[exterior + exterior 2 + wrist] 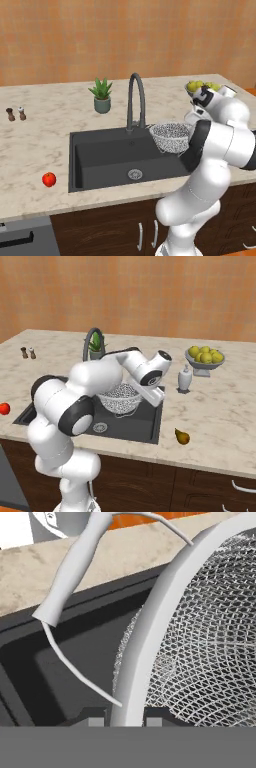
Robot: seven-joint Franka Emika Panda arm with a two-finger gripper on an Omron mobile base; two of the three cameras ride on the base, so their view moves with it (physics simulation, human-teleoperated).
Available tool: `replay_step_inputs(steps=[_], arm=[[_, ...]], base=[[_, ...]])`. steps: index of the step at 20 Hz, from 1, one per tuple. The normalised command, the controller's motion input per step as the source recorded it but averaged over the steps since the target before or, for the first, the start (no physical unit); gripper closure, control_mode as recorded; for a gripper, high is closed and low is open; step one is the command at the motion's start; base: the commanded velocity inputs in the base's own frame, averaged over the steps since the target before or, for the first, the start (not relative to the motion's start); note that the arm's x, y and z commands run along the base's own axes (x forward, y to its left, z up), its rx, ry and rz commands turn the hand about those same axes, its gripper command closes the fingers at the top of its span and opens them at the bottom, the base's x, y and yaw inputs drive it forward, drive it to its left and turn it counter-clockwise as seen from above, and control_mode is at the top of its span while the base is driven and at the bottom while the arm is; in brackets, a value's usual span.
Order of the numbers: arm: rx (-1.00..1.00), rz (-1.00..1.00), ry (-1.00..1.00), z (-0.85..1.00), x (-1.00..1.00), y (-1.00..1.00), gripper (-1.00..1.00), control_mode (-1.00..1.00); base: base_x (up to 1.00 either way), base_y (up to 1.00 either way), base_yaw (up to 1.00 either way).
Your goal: Put the colander in the sink, put the apple, pear in the colander, and turn on the sink faucet and pour water over the colander.
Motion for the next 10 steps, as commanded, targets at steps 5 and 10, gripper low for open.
replay_step_inputs(steps=[5,10], arm=[[0.0,0.17,0.0,-0.38,0.3,0.3,1.0,-1.0],[0.0,0.11,0.0,-0.56,0.14,0.42,1.0,-1.0]], base=[[0.0,0.0,0.0],[0.0,0.0,0.0]])
